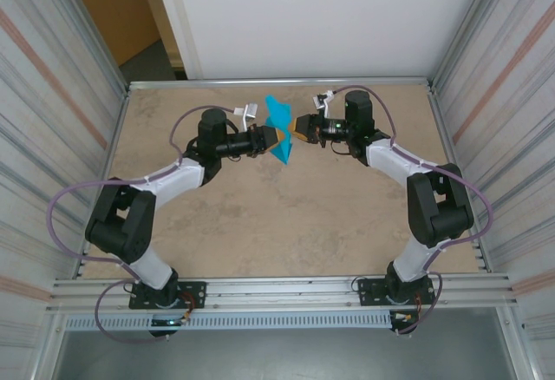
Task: Fold a paper plane with a square sheet of paper (pick it up from the middle)
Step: Turn over the paper at the center of the table.
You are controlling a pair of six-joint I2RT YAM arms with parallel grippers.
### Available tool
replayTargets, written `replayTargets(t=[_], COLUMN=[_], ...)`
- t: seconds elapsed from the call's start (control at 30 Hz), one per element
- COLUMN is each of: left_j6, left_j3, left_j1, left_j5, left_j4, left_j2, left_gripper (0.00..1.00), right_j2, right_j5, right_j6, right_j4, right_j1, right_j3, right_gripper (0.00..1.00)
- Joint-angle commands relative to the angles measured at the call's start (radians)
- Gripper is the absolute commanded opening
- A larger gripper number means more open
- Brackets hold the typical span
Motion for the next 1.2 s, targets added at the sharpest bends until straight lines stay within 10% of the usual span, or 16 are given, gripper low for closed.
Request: replayTargets(t=[0.0, 0.57, 0.77, 1.17], left_j6=[-0.001, 0.227, 0.52, 0.844], left_j3=[0.017, 0.051, 0.206, 0.506], left_j1=[0.002, 0.032, 0.005, -0.21], left_j5=[0.021, -0.076, -0.359, -1.195], left_j4=[0.039, -0.316, -0.821, -1.315], left_j2=[0.013, -0.044, -0.083, 0.101], left_gripper=[0.17, 0.11, 0.11, 0.11], right_j2=[-0.044, -0.233, -0.262, -0.367], right_j5=[-0.015, 0.313, 0.515, 0.773], right_j6=[0.004, -0.311, -0.465, -0.51], right_j4=[0.016, -0.448, -0.788, -0.838], right_j1=[-0.006, -0.12, -0.144, -0.155], right_j3=[-0.006, -0.023, 0.085, 0.012], right_gripper=[0.09, 0.49, 0.57, 0.55])
